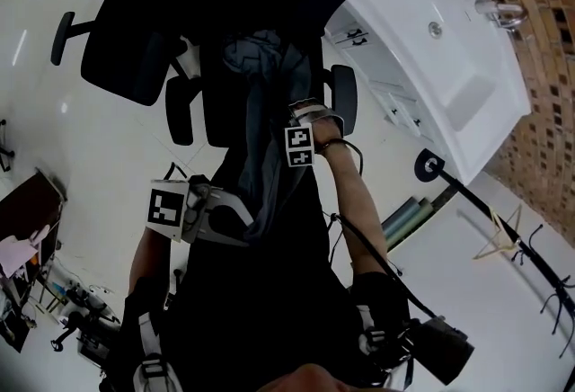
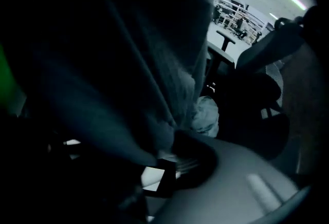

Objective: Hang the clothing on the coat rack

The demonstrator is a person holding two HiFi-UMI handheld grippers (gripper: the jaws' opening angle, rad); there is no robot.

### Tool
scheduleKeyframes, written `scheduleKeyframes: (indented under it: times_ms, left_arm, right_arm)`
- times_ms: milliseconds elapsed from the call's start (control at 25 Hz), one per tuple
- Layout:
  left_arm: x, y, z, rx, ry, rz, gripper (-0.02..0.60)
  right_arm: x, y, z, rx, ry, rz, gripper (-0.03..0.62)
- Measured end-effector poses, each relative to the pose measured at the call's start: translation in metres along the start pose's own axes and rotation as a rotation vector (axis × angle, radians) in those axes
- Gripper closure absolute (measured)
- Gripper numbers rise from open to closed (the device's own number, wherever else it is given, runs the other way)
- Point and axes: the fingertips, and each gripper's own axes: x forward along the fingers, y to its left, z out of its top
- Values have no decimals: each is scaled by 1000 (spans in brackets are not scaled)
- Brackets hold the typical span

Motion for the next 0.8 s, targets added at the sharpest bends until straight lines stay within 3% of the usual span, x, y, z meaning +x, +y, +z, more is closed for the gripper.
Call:
scheduleKeyframes:
  times_ms: [40,160,280,360,440,560,800]
  left_arm:
    - [-6,-1,-1,5,7,30,561]
    - [-47,1,-5,-7,-9,215,561]
    - [-119,12,7,-11,-136,524,561]
    - [-167,22,27,52,-238,690,561]
    - [-208,42,54,143,-325,797,561]
    - [-246,64,120,287,-419,862,561]
    - [-275,78,256,476,-508,827,561]
  right_arm:
    - [-6,-6,-3,50,-5,-22,579]
    - [-62,-40,-36,345,-26,-195,580]
    - [-167,-81,-73,677,-116,-466,580]
    - [-248,-104,-93,841,-227,-643,580]
    - [-329,-127,-107,916,-321,-819,580]
    - [-426,-153,-101,897,-376,-1016,580]
    - [-590,-175,-73,863,-406,-1306,580]
